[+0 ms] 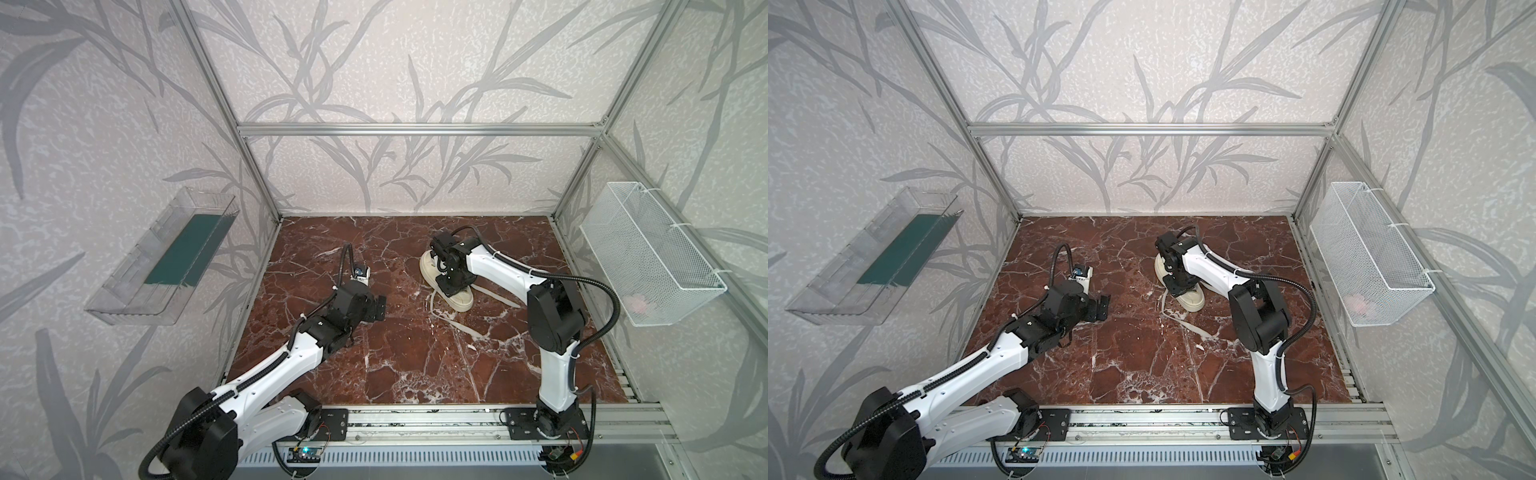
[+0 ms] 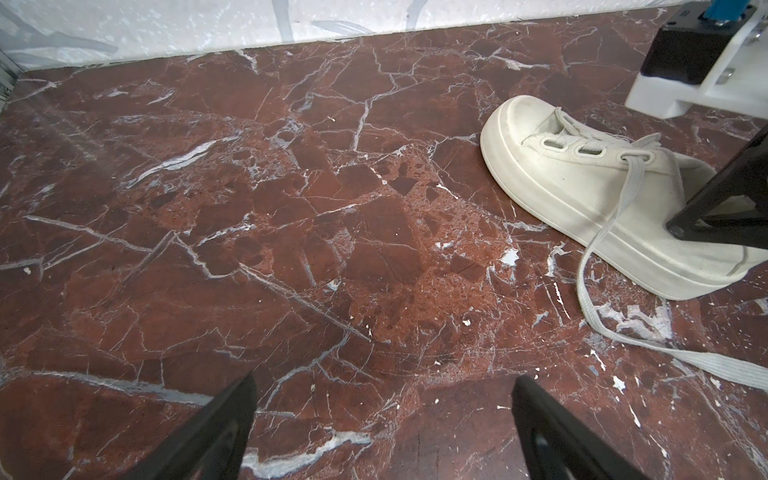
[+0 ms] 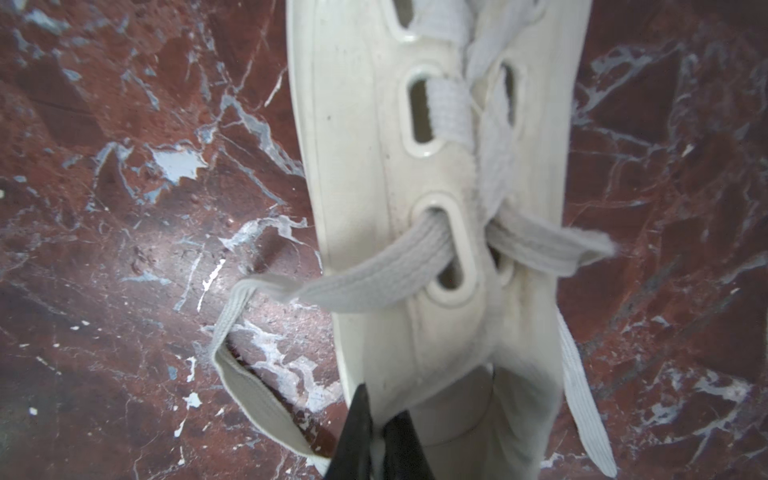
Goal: Tie the shoes
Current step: 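Drag the sneaker with the right gripper toward the table center, near the left gripper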
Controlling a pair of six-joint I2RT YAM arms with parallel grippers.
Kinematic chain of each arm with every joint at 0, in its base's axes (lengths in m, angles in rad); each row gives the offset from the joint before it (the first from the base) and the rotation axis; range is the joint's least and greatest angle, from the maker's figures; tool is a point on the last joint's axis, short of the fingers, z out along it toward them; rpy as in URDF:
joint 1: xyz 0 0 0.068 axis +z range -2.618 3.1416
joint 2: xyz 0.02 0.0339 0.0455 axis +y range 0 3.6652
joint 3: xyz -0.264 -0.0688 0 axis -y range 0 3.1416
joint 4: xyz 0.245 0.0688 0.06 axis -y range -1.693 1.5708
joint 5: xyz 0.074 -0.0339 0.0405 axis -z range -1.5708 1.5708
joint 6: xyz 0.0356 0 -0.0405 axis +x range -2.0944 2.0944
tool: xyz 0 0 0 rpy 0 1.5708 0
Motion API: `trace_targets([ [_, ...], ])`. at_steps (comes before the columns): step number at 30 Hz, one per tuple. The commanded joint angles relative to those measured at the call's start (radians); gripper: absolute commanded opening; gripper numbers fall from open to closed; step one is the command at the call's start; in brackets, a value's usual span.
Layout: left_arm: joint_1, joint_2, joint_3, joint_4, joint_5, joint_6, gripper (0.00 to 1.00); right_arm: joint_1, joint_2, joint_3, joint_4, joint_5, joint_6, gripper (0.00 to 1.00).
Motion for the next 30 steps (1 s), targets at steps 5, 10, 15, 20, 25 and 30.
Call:
trace_targets([
  [5, 0.011, -0.001, 0.001, -0.01, -0.013, -0.009, 0.98, 0.08, 0.007, 0.028, 0.024, -0.158, 0.176, 0.07],
  [10, 0.017, -0.014, 0.009, -0.027, -0.008, -0.005, 0.97, 0.089, 0.04, 0.052, 0.092, -0.23, 0.284, 0.05],
  [15, 0.024, -0.021, 0.011, -0.045, 0.007, 0.003, 0.98, 0.087, 0.053, 0.052, 0.152, -0.272, 0.315, 0.07],
  [20, 0.026, -0.02, 0.007, -0.056, 0.023, 0.0, 0.97, 0.088, 0.0, 0.008, 0.152, -0.247, 0.304, 0.24],
  [25, 0.024, -0.005, -0.005, -0.033, 0.047, -0.023, 0.97, 0.087, -0.102, -0.041, 0.152, -0.234, 0.286, 0.42],
  [30, 0.023, 0.017, -0.014, -0.014, 0.061, -0.03, 0.97, 0.085, -0.232, -0.114, 0.138, -0.216, 0.239, 0.51],
])
